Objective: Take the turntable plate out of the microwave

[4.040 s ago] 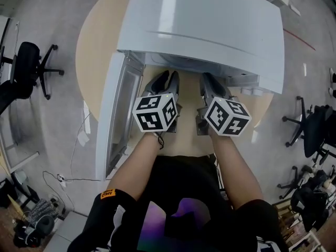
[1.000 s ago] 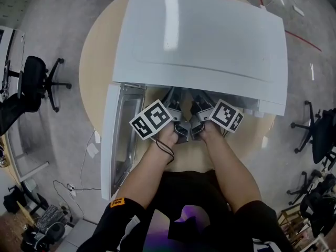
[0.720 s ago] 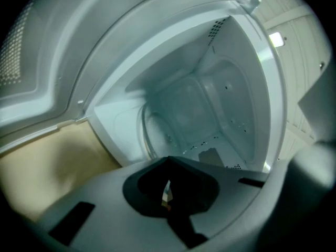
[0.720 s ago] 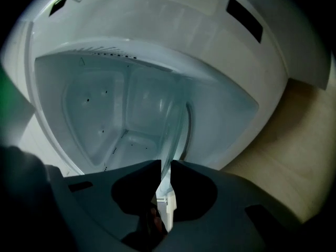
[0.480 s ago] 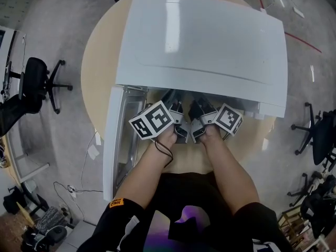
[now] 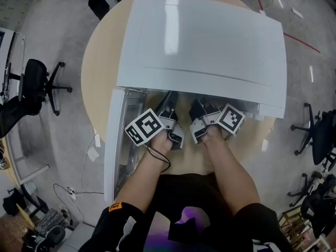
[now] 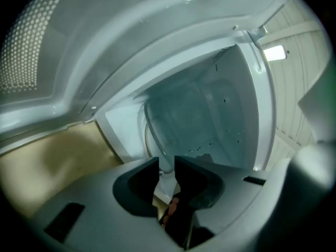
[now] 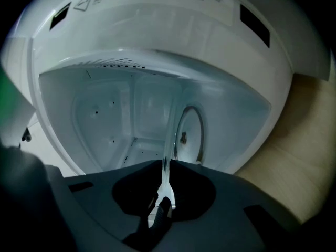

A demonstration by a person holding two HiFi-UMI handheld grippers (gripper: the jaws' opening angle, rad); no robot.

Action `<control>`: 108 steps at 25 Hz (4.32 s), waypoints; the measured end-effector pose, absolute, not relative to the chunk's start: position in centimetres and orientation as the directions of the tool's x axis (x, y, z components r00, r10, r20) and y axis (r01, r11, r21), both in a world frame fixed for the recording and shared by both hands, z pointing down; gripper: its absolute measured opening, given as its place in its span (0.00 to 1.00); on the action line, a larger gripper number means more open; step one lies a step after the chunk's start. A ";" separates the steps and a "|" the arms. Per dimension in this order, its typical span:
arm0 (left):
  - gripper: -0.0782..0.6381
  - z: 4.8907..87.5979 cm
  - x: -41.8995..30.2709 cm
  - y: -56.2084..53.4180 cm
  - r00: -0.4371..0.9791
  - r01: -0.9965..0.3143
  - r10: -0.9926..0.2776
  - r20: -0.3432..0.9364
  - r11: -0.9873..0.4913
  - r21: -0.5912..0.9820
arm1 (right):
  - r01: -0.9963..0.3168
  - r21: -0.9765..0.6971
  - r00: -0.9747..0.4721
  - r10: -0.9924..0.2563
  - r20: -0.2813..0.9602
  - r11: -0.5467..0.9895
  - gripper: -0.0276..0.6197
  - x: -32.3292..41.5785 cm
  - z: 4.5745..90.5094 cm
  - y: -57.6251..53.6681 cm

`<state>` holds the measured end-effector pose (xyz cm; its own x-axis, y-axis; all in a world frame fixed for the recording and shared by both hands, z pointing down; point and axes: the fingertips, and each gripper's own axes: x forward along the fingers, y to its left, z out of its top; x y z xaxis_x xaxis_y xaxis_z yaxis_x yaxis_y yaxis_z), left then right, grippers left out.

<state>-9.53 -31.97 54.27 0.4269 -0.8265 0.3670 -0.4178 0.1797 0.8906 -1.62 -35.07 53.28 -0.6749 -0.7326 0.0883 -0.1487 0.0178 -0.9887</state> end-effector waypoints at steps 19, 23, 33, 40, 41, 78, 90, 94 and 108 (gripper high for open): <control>0.35 55.0 -8.6 -36.6 0.409 -0.200 -0.874 0.262 0.194 0.960 | -0.122 -0.992 -0.687 -0.723 0.073 0.016 0.13 -1.4 53.1 -34.7; 0.29 55.3 -8.7 -36.6 0.396 -0.177 -0.875 0.278 0.225 0.958 | -0.116 -0.993 -0.686 -0.725 0.067 0.017 0.13 -1.4 53.0 -34.7; 0.22 55.0 -9.0 -36.4 0.377 -0.146 -0.881 0.286 0.249 0.958 | -0.121 -0.993 -0.671 -0.738 0.071 0.014 0.13 -1.6 53.3 -34.6; 0.21 54.8 -8.9 -36.3 0.375 -0.148 -0.881 0.289 0.250 0.957 | -0.215 -0.976 -0.658 -0.735 0.166 -0.028 0.13 -0.9 55.0 -34.8; 0.21 54.9 -8.9 -36.2 0.374 -0.148 -0.881 0.290 0.252 0.956 | -0.219 -0.975 -0.661 -0.731 0.167 -0.025 0.13 -0.9 55.0 -35.0; 0.21 50.0 -7.7 -30.6 0.474 -0.188 -0.852 0.222 0.148 0.971 | -0.187 -0.978 -0.634 -0.772 0.052 0.088 0.15 -1.5 49.7 -33.2; 0.22 48.7 -7.1 -27.0 0.512 -0.186 -0.835 0.201 0.121 0.975 | -0.270 -0.960 -0.614 -0.782 0.110 0.077 0.15 -0.4 49.0 -29.3; 0.22 47.8 -7.0 -24.2 0.530 -0.187 -0.826 0.191 0.105 0.977 | -0.278 -0.957 -0.605 -0.789 0.104 0.087 0.15 -0.3 48.0 -26.3; 0.22 47.1 -6.4 -15.6 0.576 -0.156 -0.801 0.163 0.087 0.984 | -0.311 -0.946 -0.580 -0.806 0.114 0.090 0.15 0.3 47.0 -17.7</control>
<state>-6.40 -15.65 47.05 0.5759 -0.8012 0.1627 -0.1564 0.0873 0.9838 0.30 -17.67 47.01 -0.5801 -0.8065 0.1141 -0.3110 0.0898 -0.9462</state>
